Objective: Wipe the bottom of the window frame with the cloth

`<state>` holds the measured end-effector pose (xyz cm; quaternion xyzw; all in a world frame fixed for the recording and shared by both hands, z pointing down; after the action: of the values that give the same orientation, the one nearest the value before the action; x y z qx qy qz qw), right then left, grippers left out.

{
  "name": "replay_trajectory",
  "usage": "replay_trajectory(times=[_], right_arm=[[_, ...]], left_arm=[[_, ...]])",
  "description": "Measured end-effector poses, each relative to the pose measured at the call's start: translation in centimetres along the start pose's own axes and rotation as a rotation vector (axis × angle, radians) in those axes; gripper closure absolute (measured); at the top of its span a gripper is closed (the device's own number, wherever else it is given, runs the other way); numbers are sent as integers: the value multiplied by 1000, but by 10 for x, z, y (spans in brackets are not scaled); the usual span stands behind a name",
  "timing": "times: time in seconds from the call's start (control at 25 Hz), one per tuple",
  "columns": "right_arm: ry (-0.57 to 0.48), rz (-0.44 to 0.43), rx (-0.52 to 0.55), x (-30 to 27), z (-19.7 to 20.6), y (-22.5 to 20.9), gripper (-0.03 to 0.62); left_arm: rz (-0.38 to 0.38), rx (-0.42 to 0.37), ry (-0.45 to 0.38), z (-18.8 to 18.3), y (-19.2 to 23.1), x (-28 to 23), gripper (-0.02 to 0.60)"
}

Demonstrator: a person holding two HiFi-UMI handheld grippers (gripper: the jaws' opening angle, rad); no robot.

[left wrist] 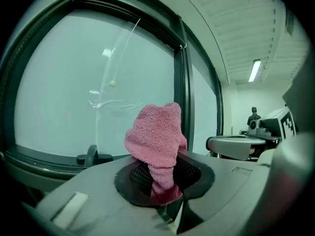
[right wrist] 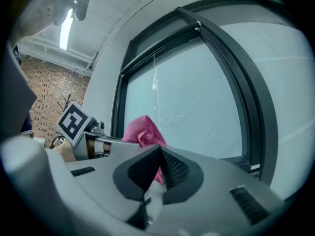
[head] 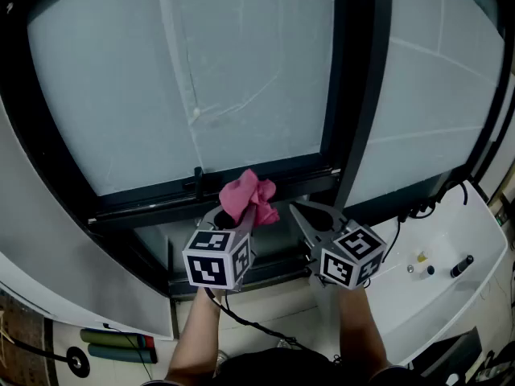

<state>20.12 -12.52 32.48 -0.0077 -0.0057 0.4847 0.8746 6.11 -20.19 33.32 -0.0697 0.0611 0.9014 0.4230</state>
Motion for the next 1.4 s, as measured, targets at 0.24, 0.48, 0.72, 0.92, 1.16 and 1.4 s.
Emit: replay_trajectory(times=[0.24, 0.48, 0.72, 0.92, 1.16, 1.4], right_arm=[[-4, 62, -11, 17, 2, -26, 594], [-9, 140, -25, 41, 3, -58, 594], [-12, 224, -33, 70, 5, -91, 594], [-7, 273, -50, 90, 11, -116, 594], [3, 306, -73, 105, 19, -137, 594], [-1, 327, -84, 116, 23, -147, 594]], left_arm=[[23, -18, 9, -7, -16, -54, 497], [75, -57, 34, -12, -52, -120, 499], [80, -76, 65, -13, -85, -178, 499], [34, -75, 114, -2, -102, -225, 498], [-9, -73, 179, 12, -119, -261, 499], [-71, -99, 242, 15, -129, -278, 500]])
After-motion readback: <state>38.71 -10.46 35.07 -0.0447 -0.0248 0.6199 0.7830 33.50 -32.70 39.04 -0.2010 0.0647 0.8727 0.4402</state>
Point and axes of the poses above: the fingertips, and each gripper's own axes: x backward along the fingers, y to its left, z out of its underside, the point moved 6 cm from there along x, backward along the fingers, and after that the axes turned 9 degrees about -z, right-handed, at the moved point
